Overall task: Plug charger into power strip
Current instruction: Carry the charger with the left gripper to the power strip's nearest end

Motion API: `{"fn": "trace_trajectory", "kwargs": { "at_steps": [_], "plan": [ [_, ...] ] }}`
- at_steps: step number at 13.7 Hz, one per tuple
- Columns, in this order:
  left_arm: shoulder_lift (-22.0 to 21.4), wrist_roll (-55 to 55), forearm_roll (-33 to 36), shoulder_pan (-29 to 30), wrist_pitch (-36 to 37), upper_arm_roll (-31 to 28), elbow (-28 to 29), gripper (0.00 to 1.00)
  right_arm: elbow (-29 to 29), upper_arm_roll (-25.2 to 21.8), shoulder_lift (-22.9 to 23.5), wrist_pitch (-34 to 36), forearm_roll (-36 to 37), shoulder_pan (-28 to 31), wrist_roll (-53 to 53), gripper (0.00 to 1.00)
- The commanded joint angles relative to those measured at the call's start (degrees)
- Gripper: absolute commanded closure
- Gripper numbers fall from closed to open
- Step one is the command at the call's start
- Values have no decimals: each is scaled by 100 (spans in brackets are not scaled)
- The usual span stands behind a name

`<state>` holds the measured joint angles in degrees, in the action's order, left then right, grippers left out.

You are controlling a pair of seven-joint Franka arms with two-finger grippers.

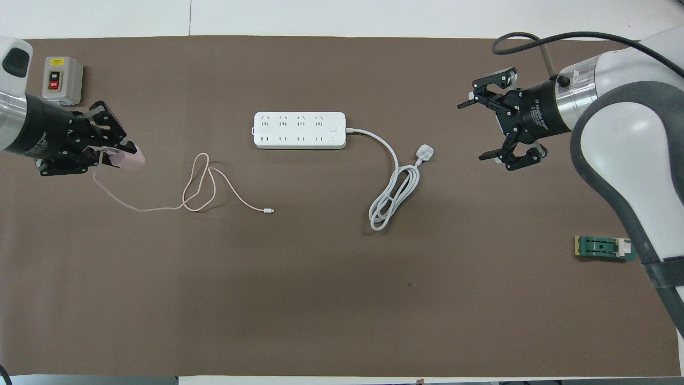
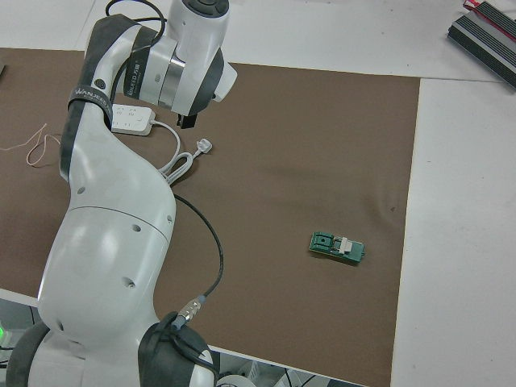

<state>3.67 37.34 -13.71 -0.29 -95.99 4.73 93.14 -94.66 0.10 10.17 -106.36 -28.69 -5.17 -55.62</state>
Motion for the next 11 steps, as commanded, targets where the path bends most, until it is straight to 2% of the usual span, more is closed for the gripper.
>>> {"fn": "trace_trajectory", "kwargs": {
  "at_steps": [1,2,4,6,9,11],
  "plan": [
    [-16,1601,394,-225,-165,-33,-15,100,140,61,-112,465,599,218,1067,0],
    [36,2541,605,-347,-278,-16,-7,100,149,52,-164,606,776,270,1584,0],
    [89,3399,668,-681,-385,-24,20,100,149,61,-261,809,1057,446,2359,0],
    [369,4268,1009,-1041,-568,-24,-24,100,141,61,-384,906,1609,447,3124,0],
    [695,5807,1125,-1367,-1148,-24,55,100,106,61,-621,1091,2234,446,4249,0],
    [1124,6423,1396,-1569,-1578,-24,-6,100,79,70,-753,1100,2543,473,4970,0]
  ]
}}
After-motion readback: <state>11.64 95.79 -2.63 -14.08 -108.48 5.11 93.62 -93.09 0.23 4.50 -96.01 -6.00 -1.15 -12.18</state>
